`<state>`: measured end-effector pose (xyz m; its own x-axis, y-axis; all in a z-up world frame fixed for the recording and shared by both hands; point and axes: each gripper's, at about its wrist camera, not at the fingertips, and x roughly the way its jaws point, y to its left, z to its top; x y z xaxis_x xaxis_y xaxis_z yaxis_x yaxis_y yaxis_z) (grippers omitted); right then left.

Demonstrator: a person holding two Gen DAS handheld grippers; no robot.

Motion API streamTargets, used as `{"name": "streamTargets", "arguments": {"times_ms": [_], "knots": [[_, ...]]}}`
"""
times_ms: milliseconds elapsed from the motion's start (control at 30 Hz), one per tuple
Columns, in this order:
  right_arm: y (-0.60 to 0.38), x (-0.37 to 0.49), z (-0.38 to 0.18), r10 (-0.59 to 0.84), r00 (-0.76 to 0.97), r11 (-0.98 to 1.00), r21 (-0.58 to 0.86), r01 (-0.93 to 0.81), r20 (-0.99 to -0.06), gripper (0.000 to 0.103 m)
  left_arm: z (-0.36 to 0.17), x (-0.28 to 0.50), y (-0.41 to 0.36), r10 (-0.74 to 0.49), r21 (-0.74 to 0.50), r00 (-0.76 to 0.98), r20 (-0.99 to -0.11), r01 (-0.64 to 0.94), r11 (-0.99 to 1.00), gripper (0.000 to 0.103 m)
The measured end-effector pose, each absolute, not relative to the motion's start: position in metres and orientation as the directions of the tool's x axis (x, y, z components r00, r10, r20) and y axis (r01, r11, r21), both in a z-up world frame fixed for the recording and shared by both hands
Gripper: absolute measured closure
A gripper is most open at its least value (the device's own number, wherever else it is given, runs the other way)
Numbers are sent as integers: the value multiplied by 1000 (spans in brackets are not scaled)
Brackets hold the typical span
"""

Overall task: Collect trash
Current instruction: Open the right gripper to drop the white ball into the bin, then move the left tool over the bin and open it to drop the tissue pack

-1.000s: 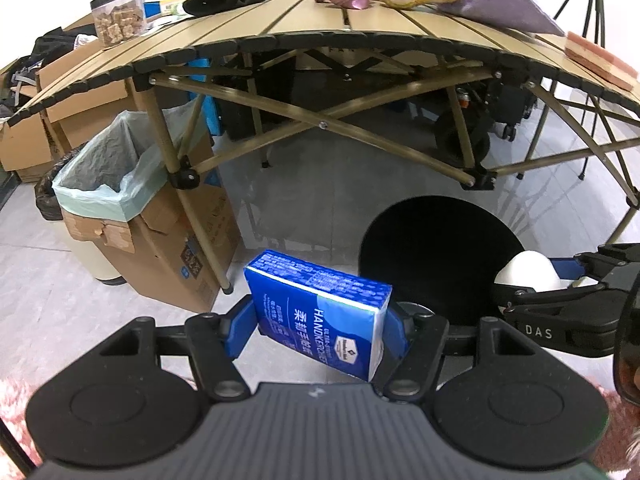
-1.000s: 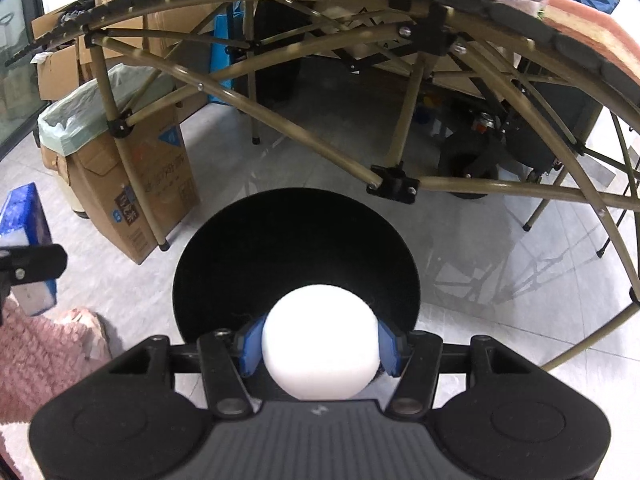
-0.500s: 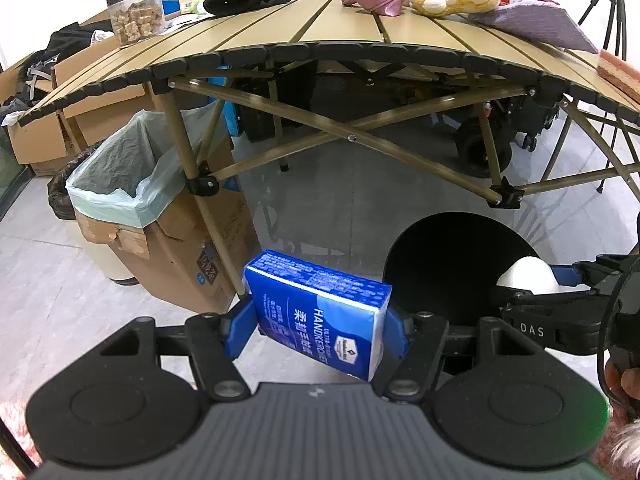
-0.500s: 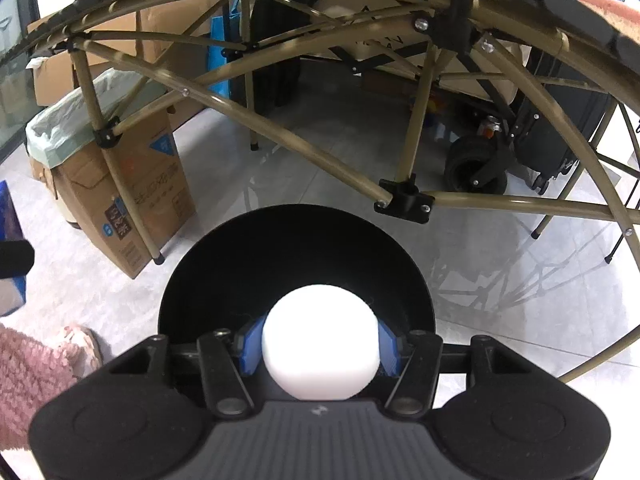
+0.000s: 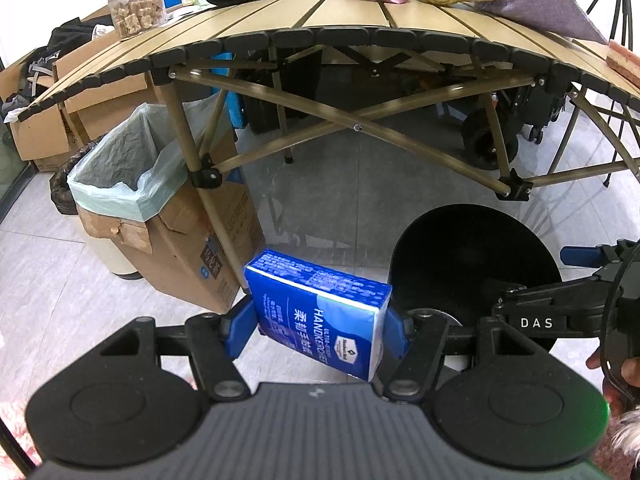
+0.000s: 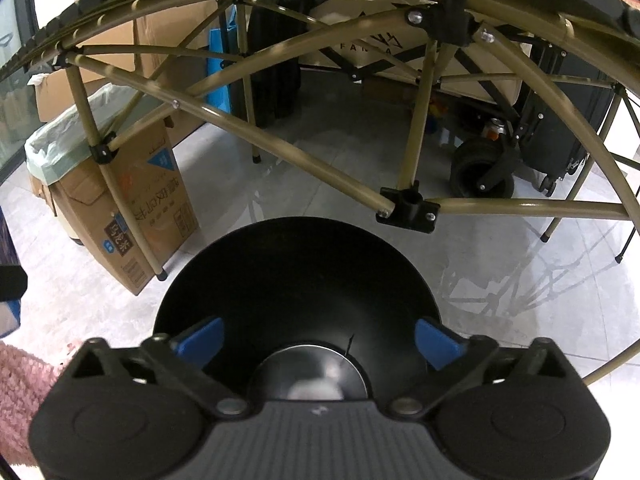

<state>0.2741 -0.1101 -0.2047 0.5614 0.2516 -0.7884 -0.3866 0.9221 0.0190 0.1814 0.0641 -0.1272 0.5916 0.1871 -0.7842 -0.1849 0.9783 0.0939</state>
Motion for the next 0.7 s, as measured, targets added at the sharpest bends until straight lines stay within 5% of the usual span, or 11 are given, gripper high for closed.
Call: {"name": "streamTargets", "arguments": {"times_ms": [700], "knots": [[-125,265,-198,196,553,938,-9,-345,-810,0,-131,183,58,180,103,581,-794,-163,981,38]]}}
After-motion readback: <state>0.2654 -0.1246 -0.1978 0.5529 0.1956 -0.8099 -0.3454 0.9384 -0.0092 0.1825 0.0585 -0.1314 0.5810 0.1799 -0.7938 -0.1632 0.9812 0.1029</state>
